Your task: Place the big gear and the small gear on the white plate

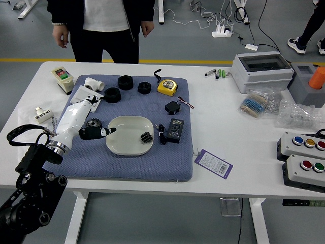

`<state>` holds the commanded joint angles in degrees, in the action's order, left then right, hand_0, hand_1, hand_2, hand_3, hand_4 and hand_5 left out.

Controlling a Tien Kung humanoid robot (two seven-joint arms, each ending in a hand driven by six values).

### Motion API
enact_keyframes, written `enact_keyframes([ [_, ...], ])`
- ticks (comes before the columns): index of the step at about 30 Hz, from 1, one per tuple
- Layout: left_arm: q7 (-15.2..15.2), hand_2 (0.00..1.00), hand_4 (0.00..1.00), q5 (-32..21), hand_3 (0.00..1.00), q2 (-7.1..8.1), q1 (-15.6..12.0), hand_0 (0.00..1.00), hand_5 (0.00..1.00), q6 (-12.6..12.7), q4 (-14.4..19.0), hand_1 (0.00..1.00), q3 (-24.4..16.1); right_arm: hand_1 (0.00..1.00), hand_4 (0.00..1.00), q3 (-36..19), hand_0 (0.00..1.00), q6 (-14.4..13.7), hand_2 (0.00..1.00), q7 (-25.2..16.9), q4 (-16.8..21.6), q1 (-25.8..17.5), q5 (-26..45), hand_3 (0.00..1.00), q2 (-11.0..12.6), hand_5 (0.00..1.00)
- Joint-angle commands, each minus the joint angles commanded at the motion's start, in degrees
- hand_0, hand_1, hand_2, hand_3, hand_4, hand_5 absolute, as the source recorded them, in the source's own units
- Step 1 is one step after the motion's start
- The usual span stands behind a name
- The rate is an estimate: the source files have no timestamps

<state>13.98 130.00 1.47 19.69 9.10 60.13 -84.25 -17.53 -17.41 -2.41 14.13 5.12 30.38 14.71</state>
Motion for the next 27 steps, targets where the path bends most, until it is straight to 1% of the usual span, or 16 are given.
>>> enact_keyframes([
  [1, -0.06, 0.86, 0.843, 0.0, 0.798, 0.4, 0.8, 0.717, 0.049, -0.19, -1.14, 0.789, 0.09, 0.688, 0.79, -0.04, 0.688, -0.01, 0.724, -0.01, 0.01, -0.01, 0.01, 0.56, 0.01, 0.677],
  [3, 0.17, 0.86, 0.843, 0.0, 0.798, 1.05, 2.24, 0.717, 0.049, 0.0, -3.42, 0.789, 0.44, 0.688, 0.79, -0.04, 0.688, -0.02, 0.724, -0.04, 0.01, -0.07, 0.12, 0.56, 0.01, 0.677],
  [4, 0.33, 0.86, 0.843, 0.0, 0.798, 1.22, 2.57, 0.717, 0.049, 0.09, -3.89, 0.789, 0.57, 0.688, 0.79, -0.02, 0.688, -0.03, 0.724, -0.04, 0.01, -0.08, 0.13, 0.56, 0.01, 0.677],
  [6, 1.18, 0.86, 0.843, 0.0, 0.798, 2.09, 3.96, 0.717, 0.049, 0.5, -6.34, 0.789, 1.49, 0.688, 0.79, 0.02, 0.688, -0.05, 0.724, -0.03, 0.03, -0.12, 0.12, 0.56, 0.01, 0.677],
  [7, 1.46, 0.859, 0.798, 0.0, 0.767, 2.52, 4.53, 0.716, 0.002, 0.59, -7.39, 0.791, 2.04, 0.688, 0.79, 0.02, 0.688, -0.06, 0.724, -0.03, 0.03, -0.14, 0.14, 0.56, 0.0, 0.678],
  [9, 1.84, 0.859, 0.798, 0.0, 0.767, 3.28, 5.38, 0.716, 0.002, 0.53, -8.75, 0.791, 3.02, 0.688, 0.79, 0.04, 0.688, -0.06, 0.724, -0.03, 0.04, -0.2, 0.22, 0.56, -0.03, 0.678],
  [12, 1.69, 0.859, 0.798, 0.0, 0.767, 4.16, 6.2, 0.716, 0.002, -0.34, -9.85, 0.791, 3.96, 0.688, 0.79, 0.07, 0.688, -0.07, 0.724, -0.01, 0.04, -0.25, 0.26, 0.56, -0.05, 0.678],
  [13, 1.6, 0.859, 0.778, 0.0, 0.77, 4.43, 6.42, 0.716, 0.002, -0.67, -10.1, 0.793, 4.21, 0.688, 0.79, 0.1, 0.687, -0.06, 0.723, 0.0, 0.04, -0.27, 0.28, 0.56, -0.06, 0.678],
  [18, 1.42, 0.859, 0.778, 0.0, 0.77, 5.44, 7.05, 0.716, 0.002, -1.32, -10.94, 0.793, 4.93, 0.688, 0.79, 0.24, 0.687, -0.02, 0.723, 0.05, 0.04, -0.32, 0.3, 0.56, -0.09, 0.678],
  [22, 1.49, 0.86, 0.769, 0.0, 0.767, 6.9, 7.52, 0.723, 0.002, -2.4, -11.23, 0.795, 6.2, 0.688, 0.79, 0.15, 0.687, 0.0, 0.723, 0.04, 0.04, -0.35, 0.35, 0.56, -0.08, 0.678],
  [27, 1.72, 0.861, 0.766, 0.0, 0.77, 8.93, 8.61, 0.726, 0.002, -4.69, -11.52, 0.803, 8.84, 0.69, 0.79, -0.01, 0.687, 0.01, 0.723, 0.02, 0.04, -0.32, 0.38, 0.56, -0.05, 0.678],
])
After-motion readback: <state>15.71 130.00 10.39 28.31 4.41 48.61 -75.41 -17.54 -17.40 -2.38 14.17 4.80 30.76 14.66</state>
